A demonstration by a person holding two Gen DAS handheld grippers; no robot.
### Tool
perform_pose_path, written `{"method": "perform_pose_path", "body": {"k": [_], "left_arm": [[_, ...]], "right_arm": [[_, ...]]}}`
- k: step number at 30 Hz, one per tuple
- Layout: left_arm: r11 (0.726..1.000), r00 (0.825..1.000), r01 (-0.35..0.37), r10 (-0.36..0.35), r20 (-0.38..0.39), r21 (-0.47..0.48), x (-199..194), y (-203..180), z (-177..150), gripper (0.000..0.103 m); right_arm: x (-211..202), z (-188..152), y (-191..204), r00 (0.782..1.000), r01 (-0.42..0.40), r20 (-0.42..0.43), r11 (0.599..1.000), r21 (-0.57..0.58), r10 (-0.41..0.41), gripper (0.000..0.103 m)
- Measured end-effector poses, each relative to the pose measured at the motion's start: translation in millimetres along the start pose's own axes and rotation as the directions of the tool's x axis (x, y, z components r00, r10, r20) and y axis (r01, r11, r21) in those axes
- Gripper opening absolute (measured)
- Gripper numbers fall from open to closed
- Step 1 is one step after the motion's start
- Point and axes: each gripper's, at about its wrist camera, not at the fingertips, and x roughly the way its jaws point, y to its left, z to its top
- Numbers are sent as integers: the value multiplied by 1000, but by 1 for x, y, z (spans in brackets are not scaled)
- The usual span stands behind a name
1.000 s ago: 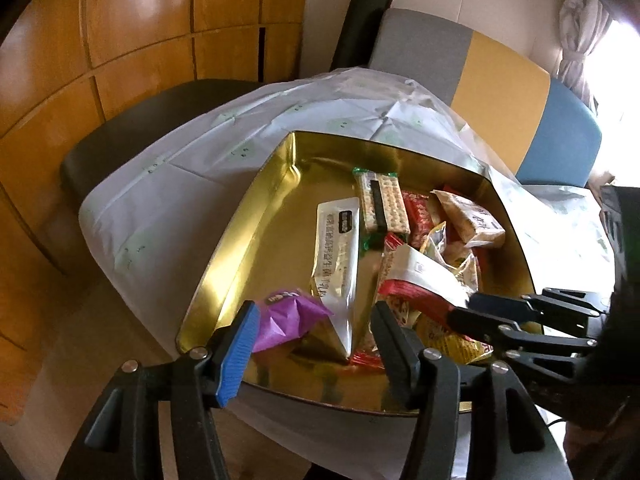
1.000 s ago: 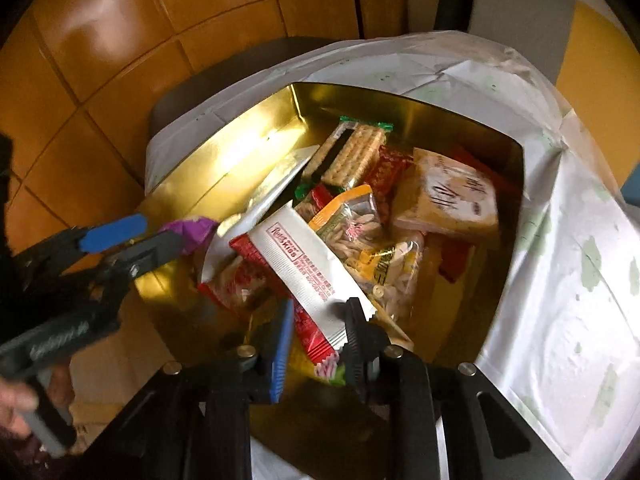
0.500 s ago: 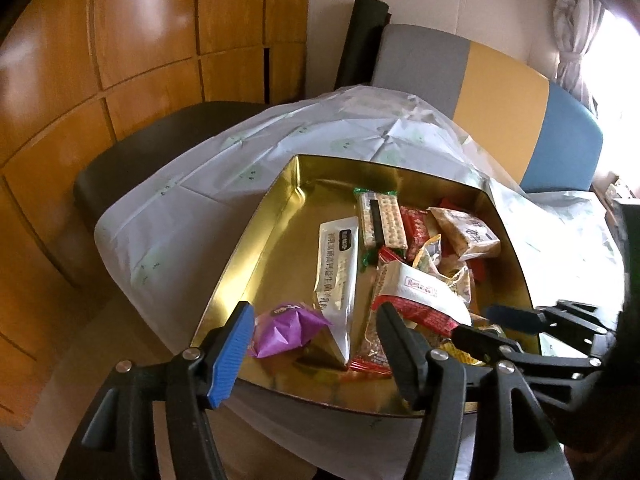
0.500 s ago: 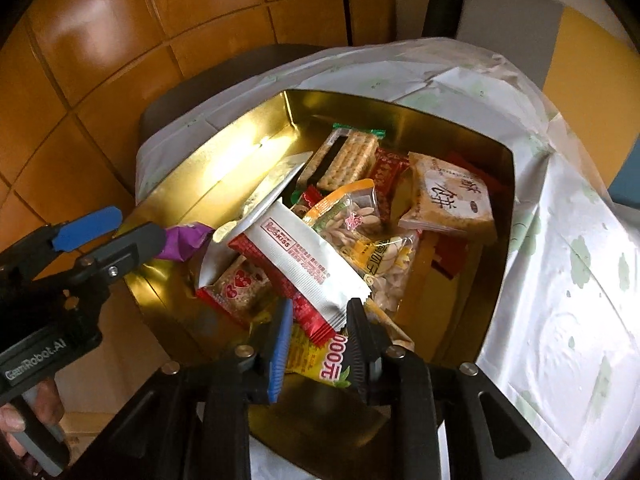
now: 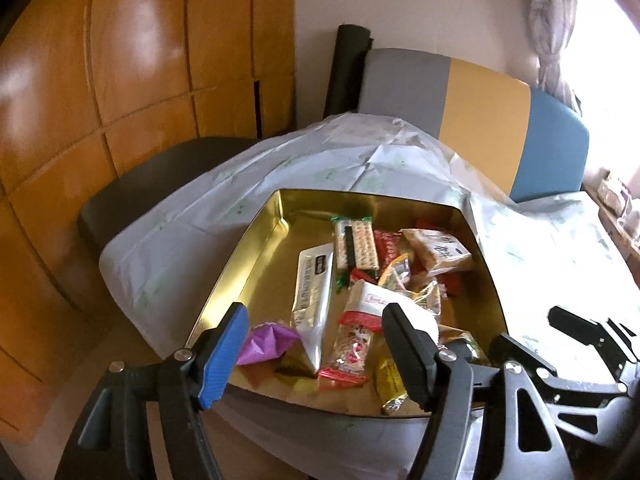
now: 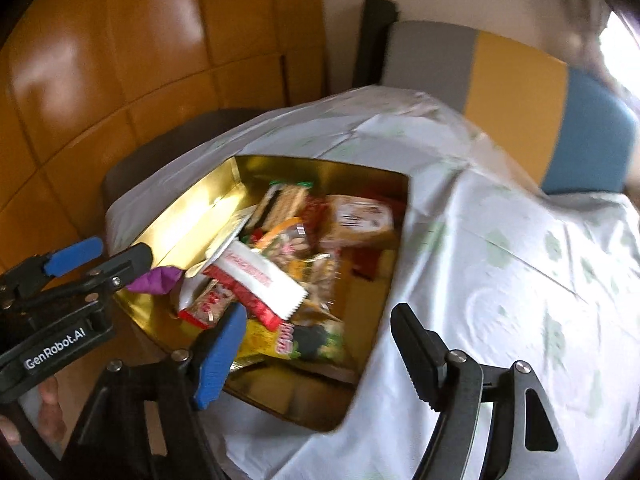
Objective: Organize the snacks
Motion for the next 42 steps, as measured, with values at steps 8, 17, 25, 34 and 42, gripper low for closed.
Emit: {"method": "perform_pose_path", "body": {"k": [8,17,25,34,42], "left_arm": [[998,998,-45,44,33,35,-8,-25,-4,71],[997,997,-67,65,44,47,-13,-30,-6,71],[997,996,-59,56,62,45,-15,-28,-6,71],[998,996,-56,54,65,27,-17,-24,-5,71],[998,997,-55,54,58,17,-16,-21,-5,71]], "right_arm": [[-13,-19,-26,998,62,19,994,87,-64,84],[-18,-27,-30,997,67,29,993,101,-71,87],[-19,-26,-28,997,70,27,993,96,-73,88],[-16,-27,-25,997,71,15,994,87,-72,88],[-17,-27,-21,997,76,18,994,79,-77,88]]}}
